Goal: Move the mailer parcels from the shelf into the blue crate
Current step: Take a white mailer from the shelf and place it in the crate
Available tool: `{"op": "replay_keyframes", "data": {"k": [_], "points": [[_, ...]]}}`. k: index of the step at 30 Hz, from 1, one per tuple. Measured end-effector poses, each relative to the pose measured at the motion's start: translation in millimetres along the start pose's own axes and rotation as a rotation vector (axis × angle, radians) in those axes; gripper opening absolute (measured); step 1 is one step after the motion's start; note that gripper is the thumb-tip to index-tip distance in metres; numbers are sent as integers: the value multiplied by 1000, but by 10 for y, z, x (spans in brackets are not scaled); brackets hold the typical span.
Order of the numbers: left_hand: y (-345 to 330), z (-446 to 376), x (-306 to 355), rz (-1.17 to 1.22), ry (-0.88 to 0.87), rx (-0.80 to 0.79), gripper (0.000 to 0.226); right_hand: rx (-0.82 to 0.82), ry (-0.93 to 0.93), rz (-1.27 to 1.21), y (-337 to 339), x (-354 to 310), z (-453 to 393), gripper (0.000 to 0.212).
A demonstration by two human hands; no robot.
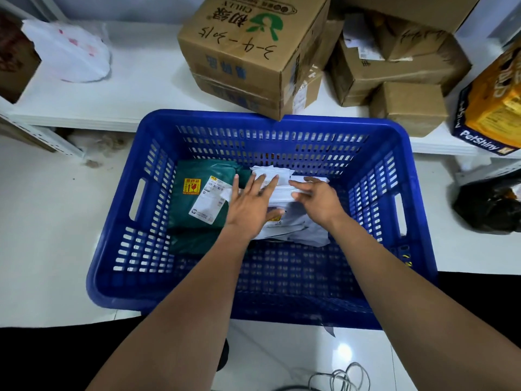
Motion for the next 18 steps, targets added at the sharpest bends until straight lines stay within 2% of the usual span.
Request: {"op": "replay_keyframes", "data": {"k": [3, 6, 8, 10, 13, 16, 18], "points": [[-89, 53, -8, -66, 59, 29, 65, -6, 71, 412, -70, -14, 32, 37], [-71, 55, -24, -17, 102, 15, 52, 74, 248, 741, -171, -277, 61, 43], [-30, 18, -10, -13, 111, 3, 43, 91, 332, 761, -295, -436, 58, 47], [-3, -14, -19, -19, 102, -18, 40, 47, 325, 740, -426, -395, 20, 49], [1, -52, -62, -30, 74, -30, 48, 53, 144, 566, -389, -174, -94, 53], [37, -118, -131, 42, 117, 13, 50, 47, -24, 379, -422, -3, -208, 73], [36, -134, -266, 115, 237, 34, 47, 123, -82, 359, -336, -20, -209, 60]]}}
Point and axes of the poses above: each hand's wrist, its own z-axis away from the middle knuckle, its own y-axis out of the back of the hand, x = y × z, the point moved 7 cm from there along -z, towards the middle knuckle, and after that the axes turned 8 degrees about y, right-handed, at the moved point
